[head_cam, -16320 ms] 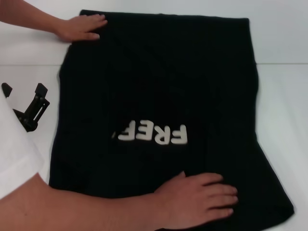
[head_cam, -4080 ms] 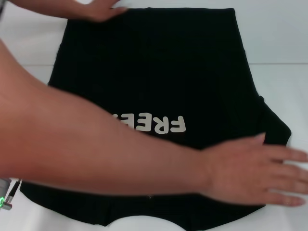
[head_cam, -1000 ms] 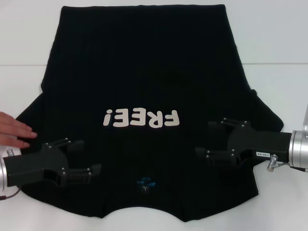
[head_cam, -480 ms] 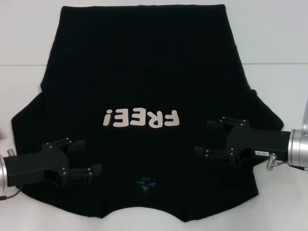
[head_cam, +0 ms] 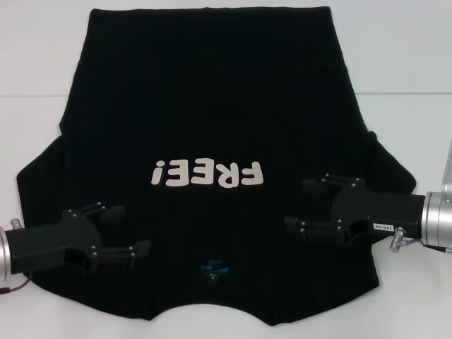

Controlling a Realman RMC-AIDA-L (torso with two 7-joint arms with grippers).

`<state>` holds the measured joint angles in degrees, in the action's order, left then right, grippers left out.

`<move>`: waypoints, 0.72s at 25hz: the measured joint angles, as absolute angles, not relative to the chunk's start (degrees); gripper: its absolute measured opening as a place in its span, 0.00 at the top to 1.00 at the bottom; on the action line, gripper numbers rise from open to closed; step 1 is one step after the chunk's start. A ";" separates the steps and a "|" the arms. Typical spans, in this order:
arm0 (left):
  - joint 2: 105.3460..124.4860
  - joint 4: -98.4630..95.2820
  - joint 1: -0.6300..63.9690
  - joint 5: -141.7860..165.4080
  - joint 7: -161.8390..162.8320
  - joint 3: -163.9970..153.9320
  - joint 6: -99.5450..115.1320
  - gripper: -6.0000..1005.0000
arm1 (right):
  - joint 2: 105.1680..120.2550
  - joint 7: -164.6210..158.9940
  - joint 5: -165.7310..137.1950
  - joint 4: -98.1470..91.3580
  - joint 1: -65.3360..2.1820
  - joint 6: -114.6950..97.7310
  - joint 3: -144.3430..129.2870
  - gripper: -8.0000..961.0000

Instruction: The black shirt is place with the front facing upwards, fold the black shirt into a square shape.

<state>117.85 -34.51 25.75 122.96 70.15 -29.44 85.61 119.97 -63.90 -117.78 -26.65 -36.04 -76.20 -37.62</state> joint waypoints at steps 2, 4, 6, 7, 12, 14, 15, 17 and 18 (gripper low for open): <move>117.85 -34.52 25.75 122.94 70.15 -29.45 85.70 0.07 | 119.97 -63.90 -117.78 -26.64 -36.03 -76.20 -37.61 0.07; 117.85 -34.53 25.75 122.93 70.15 -29.45 85.93 0.07 | 119.97 -63.89 -117.78 -26.63 -36.04 -76.22 -37.61 0.07; 117.85 -34.53 25.75 122.96 70.16 -29.44 86.76 0.07 | 119.97 -63.89 -117.78 -26.63 -36.03 -76.33 -37.61 0.07; 117.85 -34.53 25.75 122.99 70.17 -29.44 87.10 0.07 | 119.97 -63.90 -117.78 -26.63 -36.04 -76.40 -37.61 0.07; 117.83 -34.54 25.75 123.17 70.23 -29.44 89.06 0.07 | 119.97 -63.90 -117.86 -26.63 -36.03 -76.57 -37.61 0.07; 117.80 -34.54 25.75 123.17 70.22 -29.44 89.18 0.07 | 119.97 -63.90 -117.86 -26.63 -36.04 -76.60 -37.61 0.07; 117.79 -34.55 25.73 123.16 70.22 -29.44 89.20 0.07 | 119.97 -63.90 -117.86 -26.63 -36.04 -76.61 -37.61 0.07; 117.79 -34.54 25.64 123.08 70.14 -29.44 89.20 0.07 | 119.97 -63.90 -117.86 -26.63 -36.04 -76.61 -37.61 0.07; 117.78 -34.55 25.61 123.07 70.13 -29.44 89.14 0.07 | 119.97 -63.90 -117.86 -26.62 -36.03 -76.62 -37.61 0.07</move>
